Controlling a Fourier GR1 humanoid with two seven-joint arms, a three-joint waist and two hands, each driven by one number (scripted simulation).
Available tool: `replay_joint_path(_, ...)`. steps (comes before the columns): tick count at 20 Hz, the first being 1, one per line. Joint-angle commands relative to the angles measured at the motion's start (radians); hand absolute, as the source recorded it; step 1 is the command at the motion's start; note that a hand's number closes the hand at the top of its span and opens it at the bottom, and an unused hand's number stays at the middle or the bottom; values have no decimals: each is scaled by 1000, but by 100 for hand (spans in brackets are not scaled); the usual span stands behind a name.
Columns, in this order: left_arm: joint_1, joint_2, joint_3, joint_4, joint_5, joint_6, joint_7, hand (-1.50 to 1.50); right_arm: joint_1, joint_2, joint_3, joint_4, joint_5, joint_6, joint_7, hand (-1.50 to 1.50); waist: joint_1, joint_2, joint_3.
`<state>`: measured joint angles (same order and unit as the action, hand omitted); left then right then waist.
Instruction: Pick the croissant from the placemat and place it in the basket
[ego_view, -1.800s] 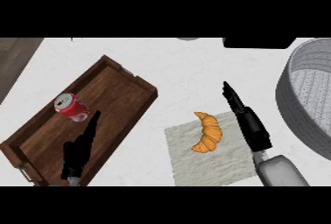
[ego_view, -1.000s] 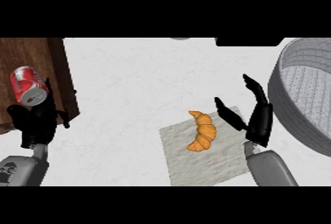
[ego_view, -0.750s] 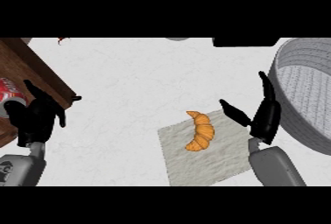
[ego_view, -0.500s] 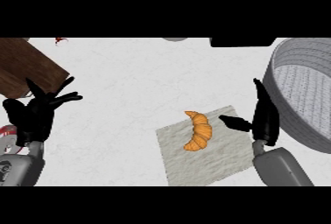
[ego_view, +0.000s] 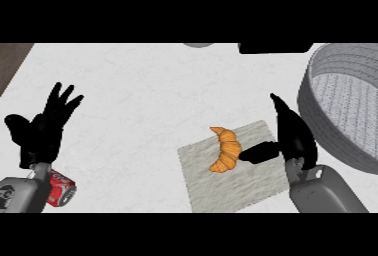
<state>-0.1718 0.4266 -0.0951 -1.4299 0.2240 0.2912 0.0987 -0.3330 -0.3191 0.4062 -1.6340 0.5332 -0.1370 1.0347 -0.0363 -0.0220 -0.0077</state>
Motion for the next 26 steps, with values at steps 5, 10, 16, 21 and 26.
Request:
replay_joint_path(5, -56, 19, 40, 17, 8, -40, 33, 0, 48, -5, 0, -418, 38, 162, 377, -150, 12, 16, 6)
replay_joint_path(10, 37, 11, 49, -59, 6, -74, 19, 0, 175, 63, 13, -391, 140, 84, 244, -150, 33, 19, 8)
replay_joint_path(16, 16, -37, 61, -27, -33, -72, -2, 0, 226, 164, 31, -300, 205, 59, 133, -150, 35, 21, 8)
replay_joint_path(21, -19, -99, 45, -45, -105, -45, 48, 0, 244, 228, 20, -187, 303, -22, -18, -150, 36, 22, 8)
replay_joint_path(26, -44, -86, 116, 47, -104, -110, -20, 0, 248, 279, 27, -115, 385, -51, -50, -150, 35, 22, 8)
